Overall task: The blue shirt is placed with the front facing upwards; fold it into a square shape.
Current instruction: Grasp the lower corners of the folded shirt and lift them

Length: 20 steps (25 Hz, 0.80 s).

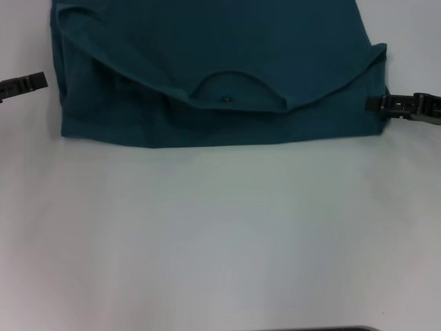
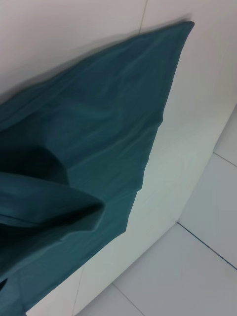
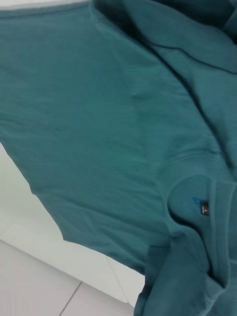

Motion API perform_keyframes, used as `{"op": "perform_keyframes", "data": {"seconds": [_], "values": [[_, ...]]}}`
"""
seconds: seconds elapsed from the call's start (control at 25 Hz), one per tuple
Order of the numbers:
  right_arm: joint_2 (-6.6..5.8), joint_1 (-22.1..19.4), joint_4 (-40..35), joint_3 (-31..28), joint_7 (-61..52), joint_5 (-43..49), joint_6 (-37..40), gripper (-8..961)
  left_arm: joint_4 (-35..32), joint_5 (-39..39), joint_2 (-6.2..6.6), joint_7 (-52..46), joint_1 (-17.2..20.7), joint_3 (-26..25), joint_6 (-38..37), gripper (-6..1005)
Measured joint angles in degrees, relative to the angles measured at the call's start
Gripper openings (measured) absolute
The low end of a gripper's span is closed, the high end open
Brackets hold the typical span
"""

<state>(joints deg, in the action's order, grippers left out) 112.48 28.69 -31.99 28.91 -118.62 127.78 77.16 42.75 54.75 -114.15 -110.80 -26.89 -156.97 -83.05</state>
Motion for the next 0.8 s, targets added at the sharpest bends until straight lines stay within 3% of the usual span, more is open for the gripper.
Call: {"op": "perform_keyframes", "data": {"seconds": [0.52, 0.8], "values": [[1.70, 0.6, 0.1, 0.5, 0.4, 0.1, -1.2, 786, 0.3, 0.0, 0.00, 0.0, -0.1, 0.0, 0.1, 843], [2.29, 0.8, 0.1, 0.7, 0.5, -0.2, -0.3, 703, 0.3, 0.0, 0.00, 0.0, -0.1, 0.0, 0.1, 843]]}}
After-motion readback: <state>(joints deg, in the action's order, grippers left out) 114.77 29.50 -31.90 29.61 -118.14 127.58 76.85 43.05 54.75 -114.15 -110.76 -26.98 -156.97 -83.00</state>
